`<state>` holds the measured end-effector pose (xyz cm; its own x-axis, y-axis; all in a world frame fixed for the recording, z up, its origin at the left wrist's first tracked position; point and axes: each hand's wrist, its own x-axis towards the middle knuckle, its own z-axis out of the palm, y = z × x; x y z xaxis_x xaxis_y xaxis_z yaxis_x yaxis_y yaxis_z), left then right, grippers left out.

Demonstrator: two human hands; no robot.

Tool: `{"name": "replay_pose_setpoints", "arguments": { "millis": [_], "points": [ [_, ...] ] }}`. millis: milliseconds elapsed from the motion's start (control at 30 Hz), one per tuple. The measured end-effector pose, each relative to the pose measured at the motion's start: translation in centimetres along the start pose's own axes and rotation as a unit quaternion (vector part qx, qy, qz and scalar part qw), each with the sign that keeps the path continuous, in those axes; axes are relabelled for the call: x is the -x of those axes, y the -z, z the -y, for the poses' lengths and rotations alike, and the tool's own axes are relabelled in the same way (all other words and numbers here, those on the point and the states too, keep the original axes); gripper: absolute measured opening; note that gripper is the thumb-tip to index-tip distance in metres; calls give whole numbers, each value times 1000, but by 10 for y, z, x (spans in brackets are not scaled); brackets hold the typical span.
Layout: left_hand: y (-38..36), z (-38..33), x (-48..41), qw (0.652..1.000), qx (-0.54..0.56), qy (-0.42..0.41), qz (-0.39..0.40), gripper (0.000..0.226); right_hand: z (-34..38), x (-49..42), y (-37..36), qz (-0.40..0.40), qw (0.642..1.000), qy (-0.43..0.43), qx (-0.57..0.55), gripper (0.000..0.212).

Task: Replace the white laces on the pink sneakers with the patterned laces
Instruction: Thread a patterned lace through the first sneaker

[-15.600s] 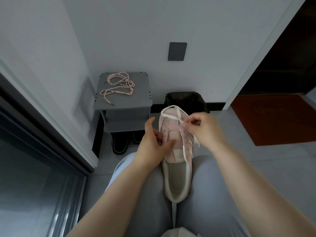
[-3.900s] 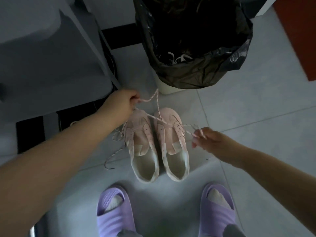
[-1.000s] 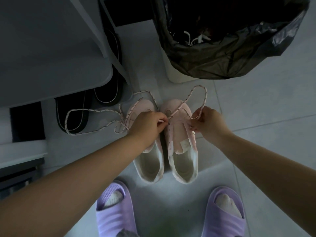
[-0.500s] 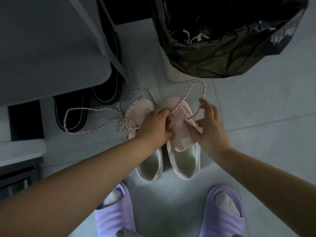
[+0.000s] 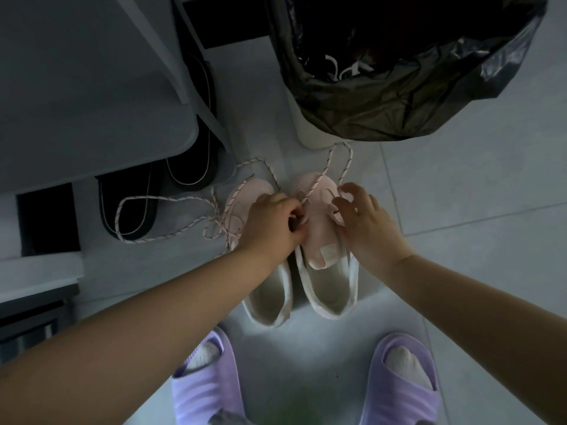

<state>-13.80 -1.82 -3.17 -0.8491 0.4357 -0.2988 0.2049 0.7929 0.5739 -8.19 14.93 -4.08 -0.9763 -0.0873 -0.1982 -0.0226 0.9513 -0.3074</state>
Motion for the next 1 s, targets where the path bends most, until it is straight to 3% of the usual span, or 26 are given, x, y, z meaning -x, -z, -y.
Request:
{"name": "replay_pose_setpoints", "arguments": {
  "millis": [133,233,333,567,800,1000],
  "points": [
    [1,-6,-5,999,-47,22,12,18,-5,-7,5,22,999,-32,4,29],
    [1,-10,-6,998,-14,46,36,16,-3,-9,4,101,994,-46,14,28],
    [7,-13,-7,998,-3,34,61,16,-1,-8,18,119,990,-70,-30,27],
    [64,-48,21,991,49,-21,122,11,22,20,111,145,989,-6,-4,29],
    [208,-109,75,990,101,-80,63,7,95,50,258,26,998,53,18,24],
    [296,-152,155,983,95,-154,-14,9,161,112,333,-91,992,19,-87,8]
  ]
}}
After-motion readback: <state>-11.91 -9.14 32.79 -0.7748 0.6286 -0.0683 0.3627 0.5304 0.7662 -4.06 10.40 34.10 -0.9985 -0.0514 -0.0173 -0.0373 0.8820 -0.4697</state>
